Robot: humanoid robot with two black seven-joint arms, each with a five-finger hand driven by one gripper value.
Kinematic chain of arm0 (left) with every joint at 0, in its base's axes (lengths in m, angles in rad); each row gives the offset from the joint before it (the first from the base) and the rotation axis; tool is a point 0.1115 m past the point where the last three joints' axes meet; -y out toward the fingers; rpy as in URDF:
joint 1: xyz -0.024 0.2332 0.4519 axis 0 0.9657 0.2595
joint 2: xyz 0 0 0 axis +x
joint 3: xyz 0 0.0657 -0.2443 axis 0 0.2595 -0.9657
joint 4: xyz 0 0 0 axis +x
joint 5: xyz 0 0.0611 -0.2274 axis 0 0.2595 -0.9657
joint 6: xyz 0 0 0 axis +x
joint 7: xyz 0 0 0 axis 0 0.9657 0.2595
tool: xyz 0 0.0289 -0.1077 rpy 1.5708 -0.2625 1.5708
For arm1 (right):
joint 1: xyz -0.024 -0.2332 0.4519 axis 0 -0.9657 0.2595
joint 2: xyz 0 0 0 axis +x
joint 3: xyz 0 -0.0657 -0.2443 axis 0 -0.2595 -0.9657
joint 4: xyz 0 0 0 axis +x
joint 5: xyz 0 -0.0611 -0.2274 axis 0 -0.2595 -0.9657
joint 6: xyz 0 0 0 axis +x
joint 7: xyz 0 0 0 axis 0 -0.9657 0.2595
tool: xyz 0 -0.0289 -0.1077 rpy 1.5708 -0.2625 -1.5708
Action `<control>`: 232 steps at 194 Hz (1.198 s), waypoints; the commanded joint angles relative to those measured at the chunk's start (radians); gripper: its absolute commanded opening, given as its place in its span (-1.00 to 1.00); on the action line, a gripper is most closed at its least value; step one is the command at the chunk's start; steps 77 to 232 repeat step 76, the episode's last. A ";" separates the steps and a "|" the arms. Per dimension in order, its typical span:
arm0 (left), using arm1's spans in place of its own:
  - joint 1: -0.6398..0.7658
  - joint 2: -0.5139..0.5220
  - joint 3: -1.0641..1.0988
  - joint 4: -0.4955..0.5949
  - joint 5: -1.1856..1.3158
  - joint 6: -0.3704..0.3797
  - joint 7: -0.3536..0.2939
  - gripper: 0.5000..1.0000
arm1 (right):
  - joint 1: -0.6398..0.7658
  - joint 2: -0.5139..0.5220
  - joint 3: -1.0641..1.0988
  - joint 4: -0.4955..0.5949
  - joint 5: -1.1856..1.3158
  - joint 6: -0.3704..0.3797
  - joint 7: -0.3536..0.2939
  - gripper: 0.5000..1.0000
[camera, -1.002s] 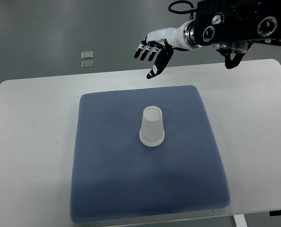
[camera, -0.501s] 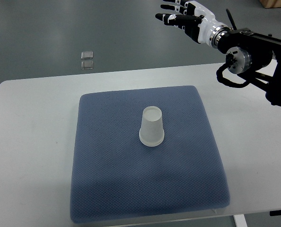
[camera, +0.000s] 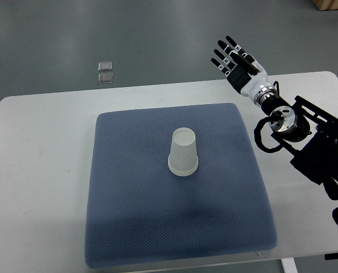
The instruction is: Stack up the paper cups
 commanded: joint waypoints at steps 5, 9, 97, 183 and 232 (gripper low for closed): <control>0.001 0.000 0.001 -0.001 0.000 0.000 0.000 1.00 | -0.021 0.002 0.010 -0.024 0.000 0.076 0.000 0.69; 0.001 0.000 0.001 -0.001 0.000 0.000 0.000 1.00 | -0.024 0.002 0.010 -0.025 0.000 0.083 0.000 0.69; 0.001 0.000 0.001 0.003 0.000 0.000 0.002 1.00 | -0.052 0.013 0.015 -0.027 0.000 0.113 0.001 0.70; 0.001 0.000 0.001 0.003 0.000 0.000 0.002 1.00 | -0.052 0.013 0.015 -0.027 0.000 0.113 0.001 0.70; 0.001 0.000 0.001 0.003 0.000 0.000 0.002 1.00 | -0.052 0.013 0.015 -0.027 0.000 0.113 0.001 0.70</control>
